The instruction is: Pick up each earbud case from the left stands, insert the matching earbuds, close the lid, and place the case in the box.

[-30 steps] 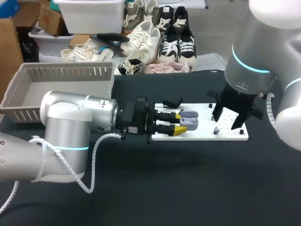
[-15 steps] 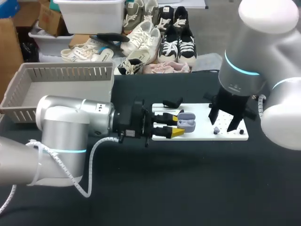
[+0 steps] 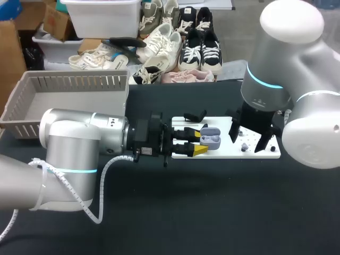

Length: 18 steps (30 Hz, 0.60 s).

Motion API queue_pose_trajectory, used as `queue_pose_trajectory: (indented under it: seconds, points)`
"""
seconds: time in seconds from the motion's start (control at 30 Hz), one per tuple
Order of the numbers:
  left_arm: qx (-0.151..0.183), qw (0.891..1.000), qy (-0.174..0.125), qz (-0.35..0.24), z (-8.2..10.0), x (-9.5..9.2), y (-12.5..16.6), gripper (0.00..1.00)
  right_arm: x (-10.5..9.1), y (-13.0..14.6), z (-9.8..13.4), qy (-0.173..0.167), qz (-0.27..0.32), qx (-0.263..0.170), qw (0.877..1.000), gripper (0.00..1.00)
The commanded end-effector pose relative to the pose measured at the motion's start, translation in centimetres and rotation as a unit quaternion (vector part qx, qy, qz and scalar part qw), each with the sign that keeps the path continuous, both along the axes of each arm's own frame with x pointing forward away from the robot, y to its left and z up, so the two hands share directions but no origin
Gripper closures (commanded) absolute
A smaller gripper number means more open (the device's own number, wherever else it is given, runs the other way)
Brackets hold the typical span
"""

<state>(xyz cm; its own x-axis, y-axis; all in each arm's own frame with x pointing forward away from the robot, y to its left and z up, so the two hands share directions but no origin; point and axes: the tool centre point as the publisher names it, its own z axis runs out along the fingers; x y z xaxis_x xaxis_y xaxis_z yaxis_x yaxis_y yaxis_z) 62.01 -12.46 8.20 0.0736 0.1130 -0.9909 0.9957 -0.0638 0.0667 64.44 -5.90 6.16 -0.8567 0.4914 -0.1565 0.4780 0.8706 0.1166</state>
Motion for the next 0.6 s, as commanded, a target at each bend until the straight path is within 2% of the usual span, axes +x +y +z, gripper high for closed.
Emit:
queue_pose_trajectory:
  seconds: [0.03,0.6]
  points:
    - [0.000,1.000,-0.001,0.004,0.0,-0.2,-0.1,1.00,0.1,-0.1,-0.6,-0.004,0.002,0.001,1.000,0.49]
    - [0.000,1.000,-0.001,0.004,0.0,-0.2,-0.1,1.00,0.9,-0.5,-2.0,-0.023,0.026,-0.003,0.999,0.54]
